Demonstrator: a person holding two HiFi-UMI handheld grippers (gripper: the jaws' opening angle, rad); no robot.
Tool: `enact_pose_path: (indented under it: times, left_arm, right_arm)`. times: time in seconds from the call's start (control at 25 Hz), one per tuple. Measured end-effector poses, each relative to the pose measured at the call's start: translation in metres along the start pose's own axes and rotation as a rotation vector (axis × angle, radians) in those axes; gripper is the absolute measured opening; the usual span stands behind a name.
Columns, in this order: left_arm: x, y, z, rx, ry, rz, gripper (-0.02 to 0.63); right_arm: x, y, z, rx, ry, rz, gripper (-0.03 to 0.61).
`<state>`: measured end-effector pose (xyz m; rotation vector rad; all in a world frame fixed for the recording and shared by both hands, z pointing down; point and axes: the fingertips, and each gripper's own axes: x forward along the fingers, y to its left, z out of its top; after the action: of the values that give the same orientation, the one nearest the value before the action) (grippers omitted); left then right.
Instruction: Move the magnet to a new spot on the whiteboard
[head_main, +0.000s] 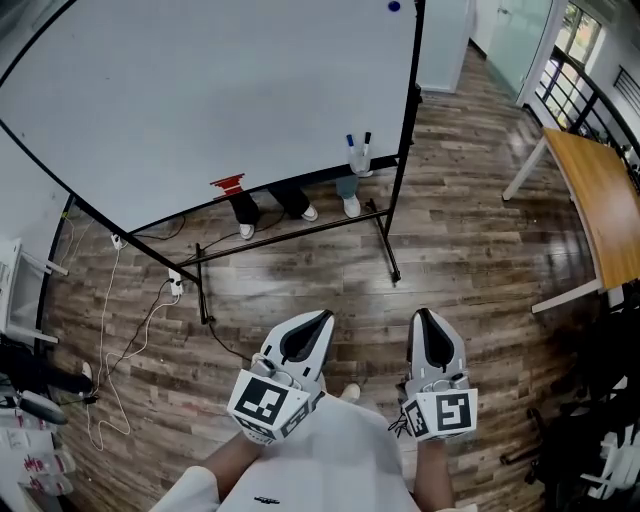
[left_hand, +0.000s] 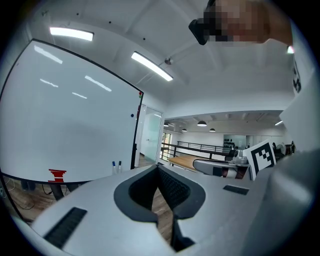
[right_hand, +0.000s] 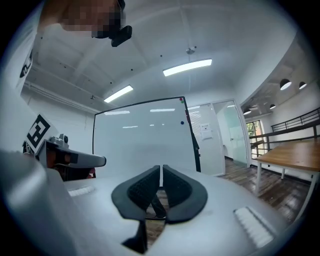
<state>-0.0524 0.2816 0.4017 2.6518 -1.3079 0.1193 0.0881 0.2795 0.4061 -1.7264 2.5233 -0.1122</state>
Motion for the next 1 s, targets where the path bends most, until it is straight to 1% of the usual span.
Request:
enact_pose_path:
  times: [0.12,0.28,0.48,0.68,1.0]
  left_arm:
    - [0.01,0.007,0.002,0.002,0.008,0.004,0.006]
    - [0.031,0.021,0.009,0.001,-0.012,0.005,0.006]
    - [0.077,0.053,0.03,0.007,-0.037,-0.022,0.006]
    - [0.135,0.106,0.051,0.012,-0.032,-0.058,0.006]
    - [0.214,0.207,0.102,0.023,-0.048,-0.107,0.006]
  right_arm:
    - [0.015,-0.005,-0.001,0.002,0.003,0.014,0.025]
    - [0.039,-0.015,0.001,-0.011,0.003,0.02,0.034]
    - [0.091,-0.03,0.009,-0.034,-0.01,0.017,0.034]
    - [0.165,-0.049,0.017,-0.04,-0.017,-0.018,0.04]
    - [0.292,-0.072,0.041,-0.056,-0.043,-0.088,0.051]
